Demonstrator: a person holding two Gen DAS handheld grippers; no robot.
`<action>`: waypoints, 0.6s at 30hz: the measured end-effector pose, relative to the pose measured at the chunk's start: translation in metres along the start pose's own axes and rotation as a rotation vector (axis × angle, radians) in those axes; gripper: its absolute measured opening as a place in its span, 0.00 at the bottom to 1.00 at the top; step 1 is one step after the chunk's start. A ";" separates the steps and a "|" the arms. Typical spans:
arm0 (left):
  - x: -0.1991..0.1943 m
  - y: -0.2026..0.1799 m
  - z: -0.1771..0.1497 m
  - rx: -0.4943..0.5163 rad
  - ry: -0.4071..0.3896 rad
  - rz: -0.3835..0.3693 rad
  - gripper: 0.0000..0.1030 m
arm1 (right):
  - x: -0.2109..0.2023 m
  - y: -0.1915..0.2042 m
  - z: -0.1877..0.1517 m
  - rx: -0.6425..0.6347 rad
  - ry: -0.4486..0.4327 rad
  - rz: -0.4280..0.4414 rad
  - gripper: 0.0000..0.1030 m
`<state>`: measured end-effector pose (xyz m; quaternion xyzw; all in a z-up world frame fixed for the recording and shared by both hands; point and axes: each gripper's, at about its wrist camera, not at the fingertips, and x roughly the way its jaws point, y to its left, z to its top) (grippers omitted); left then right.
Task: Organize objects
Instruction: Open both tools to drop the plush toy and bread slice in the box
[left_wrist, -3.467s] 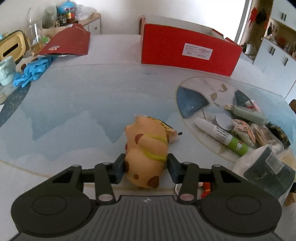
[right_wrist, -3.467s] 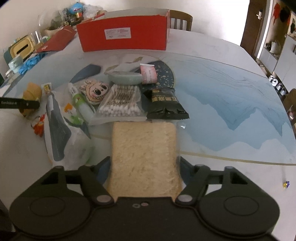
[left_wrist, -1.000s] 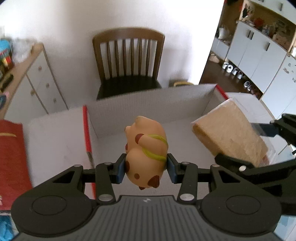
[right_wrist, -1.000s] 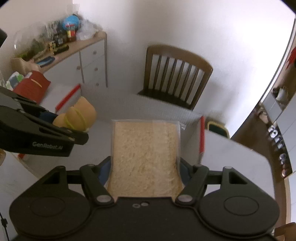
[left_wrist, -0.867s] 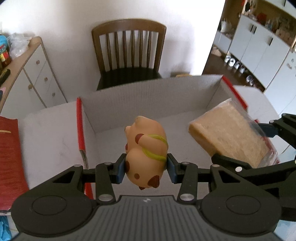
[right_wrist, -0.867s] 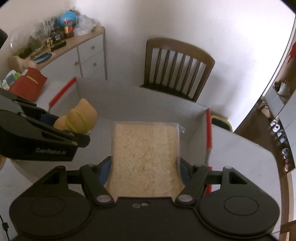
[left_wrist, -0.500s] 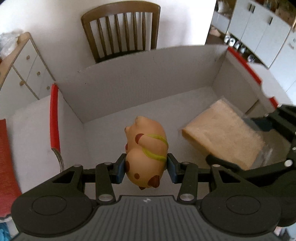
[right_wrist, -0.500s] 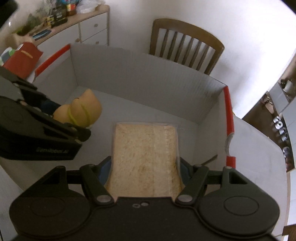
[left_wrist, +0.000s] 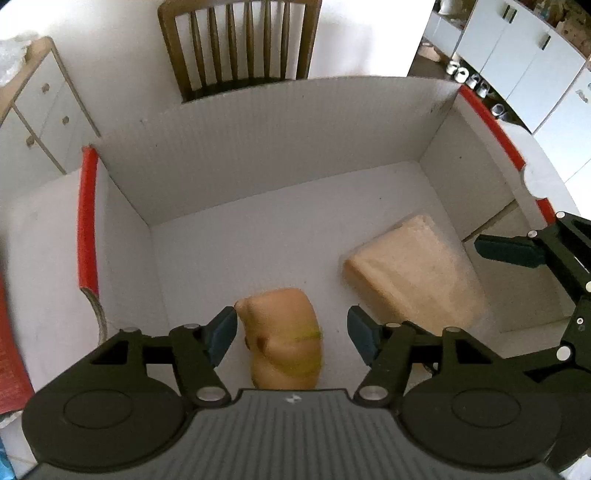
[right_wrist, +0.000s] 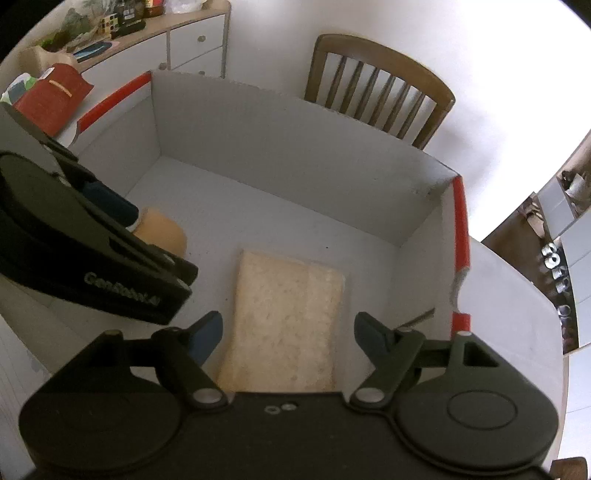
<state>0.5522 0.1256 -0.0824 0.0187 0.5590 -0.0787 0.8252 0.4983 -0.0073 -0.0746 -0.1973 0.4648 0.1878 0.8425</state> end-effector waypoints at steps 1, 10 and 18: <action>-0.001 -0.001 0.002 -0.003 -0.007 0.001 0.63 | -0.002 -0.001 -0.001 0.005 -0.004 0.001 0.76; -0.042 -0.009 -0.001 -0.019 -0.105 -0.014 0.63 | -0.036 -0.009 -0.007 0.036 -0.064 -0.002 0.76; -0.079 -0.017 -0.016 -0.023 -0.175 -0.028 0.63 | -0.079 -0.009 -0.008 0.055 -0.135 0.014 0.76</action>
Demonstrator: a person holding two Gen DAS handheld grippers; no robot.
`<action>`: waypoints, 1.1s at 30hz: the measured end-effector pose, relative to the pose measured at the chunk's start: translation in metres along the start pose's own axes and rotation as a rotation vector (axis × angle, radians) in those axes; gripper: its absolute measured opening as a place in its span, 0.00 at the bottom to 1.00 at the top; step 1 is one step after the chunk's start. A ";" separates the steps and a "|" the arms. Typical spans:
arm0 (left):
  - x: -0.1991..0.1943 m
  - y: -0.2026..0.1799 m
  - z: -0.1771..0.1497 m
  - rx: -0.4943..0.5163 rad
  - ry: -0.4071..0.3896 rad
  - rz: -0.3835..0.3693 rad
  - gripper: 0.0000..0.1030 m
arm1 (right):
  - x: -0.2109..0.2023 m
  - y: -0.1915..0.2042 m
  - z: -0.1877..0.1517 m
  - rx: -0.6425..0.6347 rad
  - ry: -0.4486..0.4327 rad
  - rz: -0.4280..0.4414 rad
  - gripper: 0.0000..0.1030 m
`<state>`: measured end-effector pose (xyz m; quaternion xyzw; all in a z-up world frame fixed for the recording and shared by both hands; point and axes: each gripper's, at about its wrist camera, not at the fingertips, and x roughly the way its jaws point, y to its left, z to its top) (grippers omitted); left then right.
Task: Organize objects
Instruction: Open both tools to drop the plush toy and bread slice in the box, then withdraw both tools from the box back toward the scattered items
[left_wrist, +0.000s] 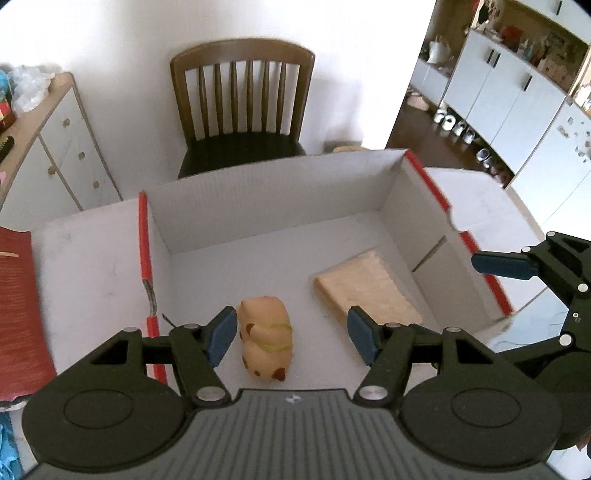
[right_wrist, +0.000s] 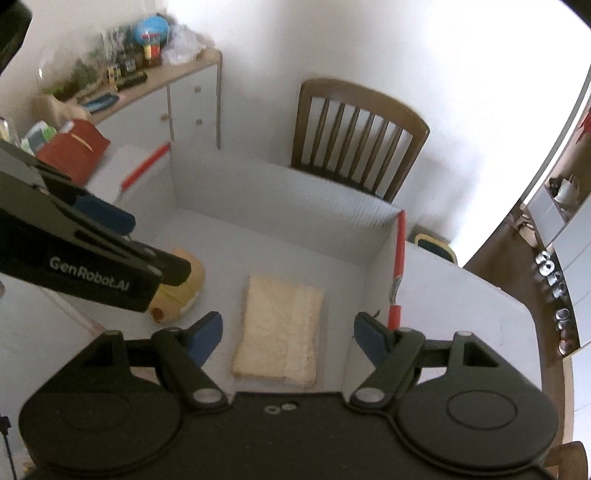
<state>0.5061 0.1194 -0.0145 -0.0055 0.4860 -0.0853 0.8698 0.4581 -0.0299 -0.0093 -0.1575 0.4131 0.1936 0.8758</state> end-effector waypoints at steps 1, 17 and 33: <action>-0.007 -0.002 -0.002 0.003 -0.010 0.000 0.63 | -0.006 0.001 0.000 0.003 -0.008 0.005 0.76; -0.098 -0.026 -0.049 0.031 -0.134 -0.052 0.63 | -0.098 0.017 -0.029 0.005 -0.124 0.016 0.76; -0.162 -0.042 -0.123 0.080 -0.247 -0.080 0.63 | -0.160 0.023 -0.088 0.058 -0.217 0.043 0.76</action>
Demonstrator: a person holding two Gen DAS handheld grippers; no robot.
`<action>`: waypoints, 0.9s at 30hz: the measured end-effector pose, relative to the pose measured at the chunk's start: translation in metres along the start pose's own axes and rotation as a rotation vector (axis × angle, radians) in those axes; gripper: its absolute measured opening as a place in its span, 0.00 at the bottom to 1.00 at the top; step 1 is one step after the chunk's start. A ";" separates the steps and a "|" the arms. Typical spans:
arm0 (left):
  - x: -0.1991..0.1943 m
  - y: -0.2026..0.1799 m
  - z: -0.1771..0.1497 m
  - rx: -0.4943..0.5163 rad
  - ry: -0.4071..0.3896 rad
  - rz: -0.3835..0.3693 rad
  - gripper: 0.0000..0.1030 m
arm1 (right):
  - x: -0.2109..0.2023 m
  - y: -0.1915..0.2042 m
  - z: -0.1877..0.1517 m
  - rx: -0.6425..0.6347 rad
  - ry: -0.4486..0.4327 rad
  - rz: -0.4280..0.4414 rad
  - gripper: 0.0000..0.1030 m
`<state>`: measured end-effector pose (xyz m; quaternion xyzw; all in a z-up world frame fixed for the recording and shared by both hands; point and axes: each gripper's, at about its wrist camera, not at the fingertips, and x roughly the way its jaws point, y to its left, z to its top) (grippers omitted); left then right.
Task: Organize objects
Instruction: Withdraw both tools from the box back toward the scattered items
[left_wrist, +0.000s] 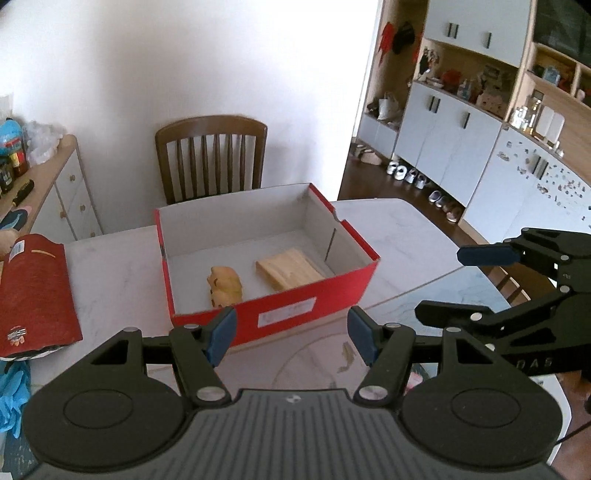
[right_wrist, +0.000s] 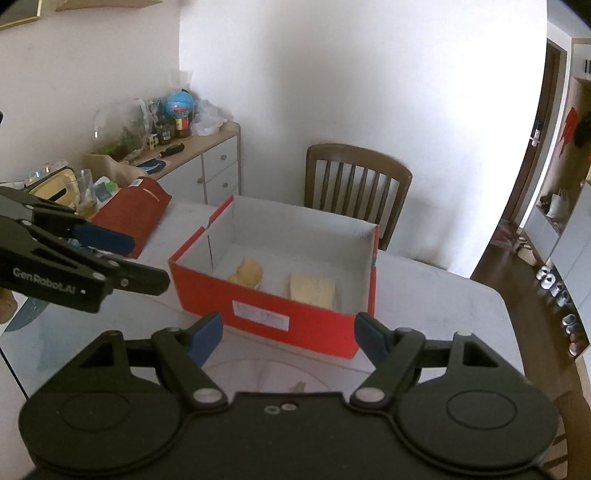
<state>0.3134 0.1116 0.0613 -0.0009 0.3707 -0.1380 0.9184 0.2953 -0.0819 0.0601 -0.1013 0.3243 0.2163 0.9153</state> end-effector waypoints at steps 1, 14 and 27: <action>-0.004 0.000 -0.003 0.003 -0.006 0.000 0.63 | -0.004 0.001 -0.004 0.004 -0.005 -0.002 0.76; -0.031 -0.002 -0.075 -0.036 -0.014 0.003 0.70 | -0.037 0.012 -0.072 0.046 -0.004 -0.030 0.80; -0.027 -0.003 -0.162 -0.054 0.025 0.037 0.77 | -0.052 0.034 -0.135 0.045 0.045 0.008 0.95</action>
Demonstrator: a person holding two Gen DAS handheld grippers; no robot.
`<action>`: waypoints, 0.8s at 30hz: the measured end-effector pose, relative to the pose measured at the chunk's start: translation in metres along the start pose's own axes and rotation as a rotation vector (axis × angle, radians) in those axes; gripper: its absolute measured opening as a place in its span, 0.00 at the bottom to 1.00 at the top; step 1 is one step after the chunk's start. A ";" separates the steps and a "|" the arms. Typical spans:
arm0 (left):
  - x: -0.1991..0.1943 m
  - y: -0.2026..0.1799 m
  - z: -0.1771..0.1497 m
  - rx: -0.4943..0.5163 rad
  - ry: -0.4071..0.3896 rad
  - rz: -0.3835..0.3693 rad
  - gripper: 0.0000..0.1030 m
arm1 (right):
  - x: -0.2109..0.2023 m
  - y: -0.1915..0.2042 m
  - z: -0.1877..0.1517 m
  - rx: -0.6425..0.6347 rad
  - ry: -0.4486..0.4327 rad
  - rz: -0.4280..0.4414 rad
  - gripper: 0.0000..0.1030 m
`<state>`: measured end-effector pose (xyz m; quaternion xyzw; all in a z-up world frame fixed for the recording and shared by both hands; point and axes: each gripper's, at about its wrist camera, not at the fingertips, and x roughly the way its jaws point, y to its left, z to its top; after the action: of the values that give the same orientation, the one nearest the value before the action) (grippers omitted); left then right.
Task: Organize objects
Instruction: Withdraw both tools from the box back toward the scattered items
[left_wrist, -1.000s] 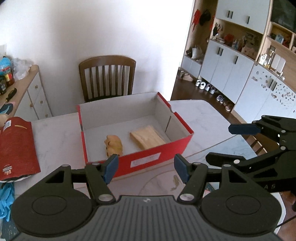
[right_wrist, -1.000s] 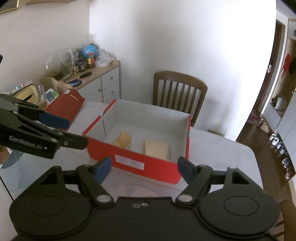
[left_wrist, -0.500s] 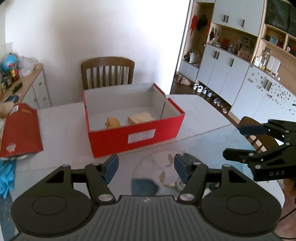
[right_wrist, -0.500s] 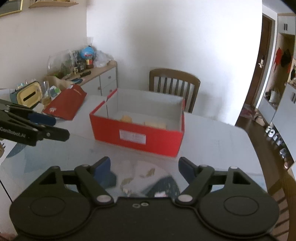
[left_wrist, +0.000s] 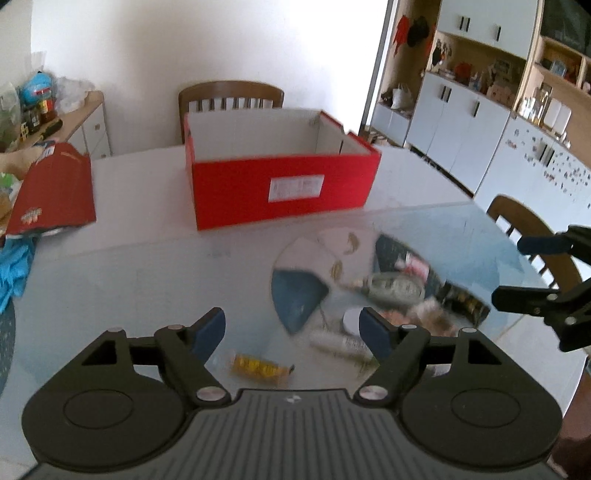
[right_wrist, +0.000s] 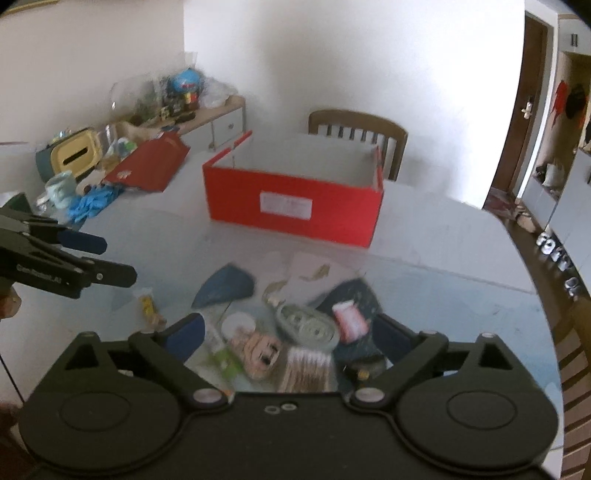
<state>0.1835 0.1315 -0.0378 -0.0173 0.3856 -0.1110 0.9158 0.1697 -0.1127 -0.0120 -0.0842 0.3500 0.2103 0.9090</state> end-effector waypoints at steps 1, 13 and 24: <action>0.001 0.000 -0.006 0.004 0.005 -0.001 0.77 | 0.001 0.002 -0.004 -0.001 0.011 0.002 0.95; 0.022 -0.021 -0.064 0.119 0.088 -0.082 0.89 | 0.023 0.021 -0.042 -0.005 0.145 0.032 0.95; 0.043 -0.038 -0.090 0.265 0.102 -0.131 0.99 | 0.041 0.029 -0.057 -0.033 0.225 0.064 0.93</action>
<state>0.1418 0.0902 -0.1270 0.0844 0.4118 -0.2214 0.8799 0.1501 -0.0910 -0.0817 -0.1109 0.4488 0.2339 0.8553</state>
